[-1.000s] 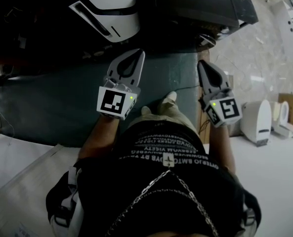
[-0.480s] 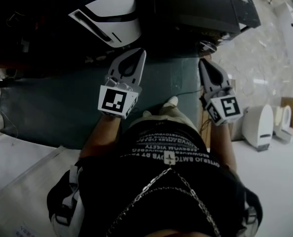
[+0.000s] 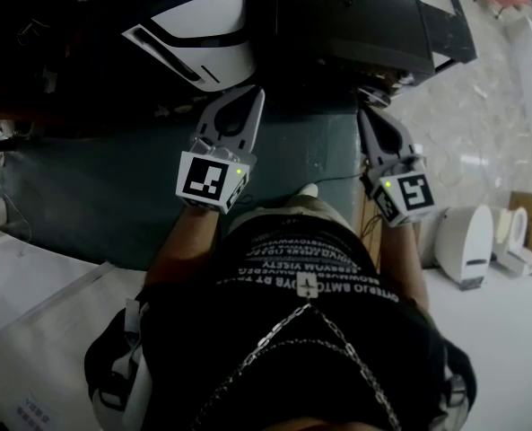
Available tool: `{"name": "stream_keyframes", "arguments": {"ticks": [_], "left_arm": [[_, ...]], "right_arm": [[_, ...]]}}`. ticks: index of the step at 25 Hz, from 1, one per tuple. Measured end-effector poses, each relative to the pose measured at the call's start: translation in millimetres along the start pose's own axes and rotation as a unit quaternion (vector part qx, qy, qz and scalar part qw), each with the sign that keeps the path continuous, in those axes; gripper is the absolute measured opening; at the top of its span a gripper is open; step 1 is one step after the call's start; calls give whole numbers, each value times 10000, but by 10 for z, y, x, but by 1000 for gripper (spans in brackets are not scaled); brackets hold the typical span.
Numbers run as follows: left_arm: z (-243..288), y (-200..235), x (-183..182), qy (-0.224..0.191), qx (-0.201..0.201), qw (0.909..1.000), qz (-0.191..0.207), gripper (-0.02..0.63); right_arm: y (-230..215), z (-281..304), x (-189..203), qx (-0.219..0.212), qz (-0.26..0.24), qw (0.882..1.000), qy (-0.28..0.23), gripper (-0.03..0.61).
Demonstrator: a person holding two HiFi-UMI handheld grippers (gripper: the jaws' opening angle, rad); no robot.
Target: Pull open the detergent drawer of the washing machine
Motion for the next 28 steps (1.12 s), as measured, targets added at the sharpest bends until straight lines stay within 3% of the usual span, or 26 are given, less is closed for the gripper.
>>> {"name": "stream_keyframes", "arguments": {"ticks": [16,28], "left_arm": [[457,-148,-6,146,-442,9989,-93,-4],[503,-226,92,339,-501,9981,-92,-4]], "right_arm": [[-573,176,-63,-465,-107,9988,-86,3],[-718,175,107,-467,51,9989,20,3]]}}
Point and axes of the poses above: the fingertips, and each gripper's own axes: z forward along the fingers, y to its left, x out of its underside, the point moved 6 cm from there along -z, backward along the fingers, and after that the axes turned 10 degrees about x, right-handed, at the moved point
